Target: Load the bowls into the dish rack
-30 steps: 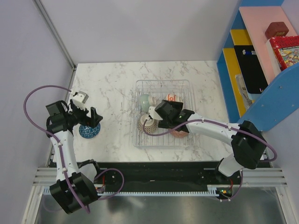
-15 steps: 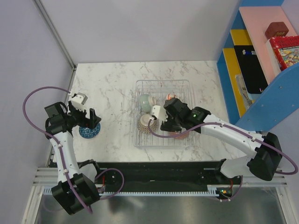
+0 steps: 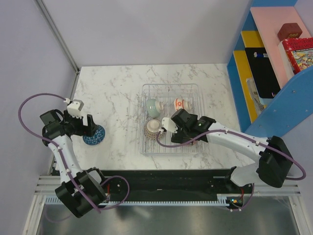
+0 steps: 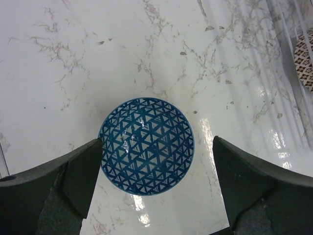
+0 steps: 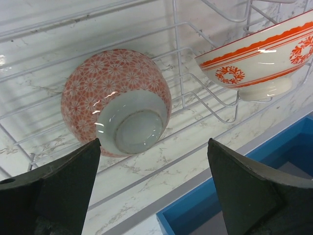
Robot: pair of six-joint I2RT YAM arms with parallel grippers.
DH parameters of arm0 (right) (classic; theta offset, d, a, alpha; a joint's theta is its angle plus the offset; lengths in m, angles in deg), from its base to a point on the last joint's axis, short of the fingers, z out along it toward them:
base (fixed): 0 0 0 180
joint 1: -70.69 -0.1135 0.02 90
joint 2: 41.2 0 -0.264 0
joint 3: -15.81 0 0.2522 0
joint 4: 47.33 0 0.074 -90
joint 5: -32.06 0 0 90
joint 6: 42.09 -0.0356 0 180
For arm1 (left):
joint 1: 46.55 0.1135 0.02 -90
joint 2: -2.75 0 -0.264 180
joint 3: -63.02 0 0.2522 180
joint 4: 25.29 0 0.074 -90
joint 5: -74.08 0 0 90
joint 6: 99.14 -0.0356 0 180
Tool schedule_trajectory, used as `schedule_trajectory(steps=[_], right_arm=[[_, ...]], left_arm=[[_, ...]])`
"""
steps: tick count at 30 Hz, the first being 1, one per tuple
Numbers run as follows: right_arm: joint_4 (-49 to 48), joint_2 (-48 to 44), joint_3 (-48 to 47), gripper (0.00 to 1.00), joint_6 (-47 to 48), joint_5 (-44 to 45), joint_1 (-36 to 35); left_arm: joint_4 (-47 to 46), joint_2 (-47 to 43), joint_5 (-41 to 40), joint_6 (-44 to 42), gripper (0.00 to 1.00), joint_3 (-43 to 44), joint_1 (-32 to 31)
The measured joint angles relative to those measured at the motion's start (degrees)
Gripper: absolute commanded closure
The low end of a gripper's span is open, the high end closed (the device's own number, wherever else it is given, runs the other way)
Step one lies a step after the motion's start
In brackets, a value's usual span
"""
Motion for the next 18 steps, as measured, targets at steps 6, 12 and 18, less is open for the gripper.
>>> schedule_trajectory(steps=[6, 12, 18], right_arm=[[-4.57, 3.34, 1.31, 0.03, 0.15, 3.5, 1.86], [-8.04, 4.96, 1.46, 0.03, 0.33, 6.84, 3.23], [-7.67, 4.85, 1.31, 0.03, 0.11, 6.45, 3.17]], left_arm=[[0.9, 0.9, 0.04, -1.88, 0.0, 0.07, 3.23], [1.9, 2.16, 0.11, -4.48, 0.0, 0.13, 6.71], [3.02, 3.93, 0.2, -7.74, 0.0, 0.13, 10.29]])
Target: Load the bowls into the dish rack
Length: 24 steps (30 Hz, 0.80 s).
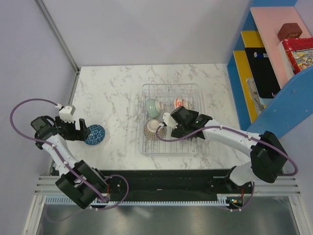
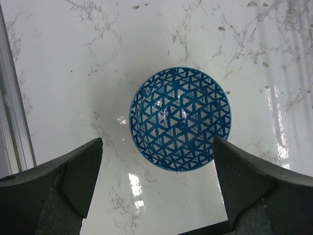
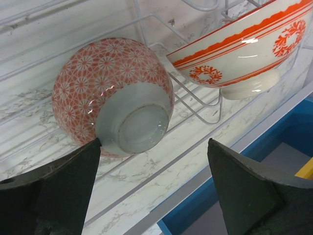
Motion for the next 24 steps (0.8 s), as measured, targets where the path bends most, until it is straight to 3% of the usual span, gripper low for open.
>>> schedule_trajectory(steps=[13, 24], right_arm=[[7.74, -12.13, -9.81, 0.03, -1.49, -15.28, 0.37], [12.5, -14.43, -13.44, 0.03, -1.6, -18.84, 0.5]], left_arm=[[1.62, 5.68, 0.13, -8.48, 0.0, -0.31, 4.09], [-3.61, 17.51, 0.22, -10.08, 0.0, -0.68, 4.09]])
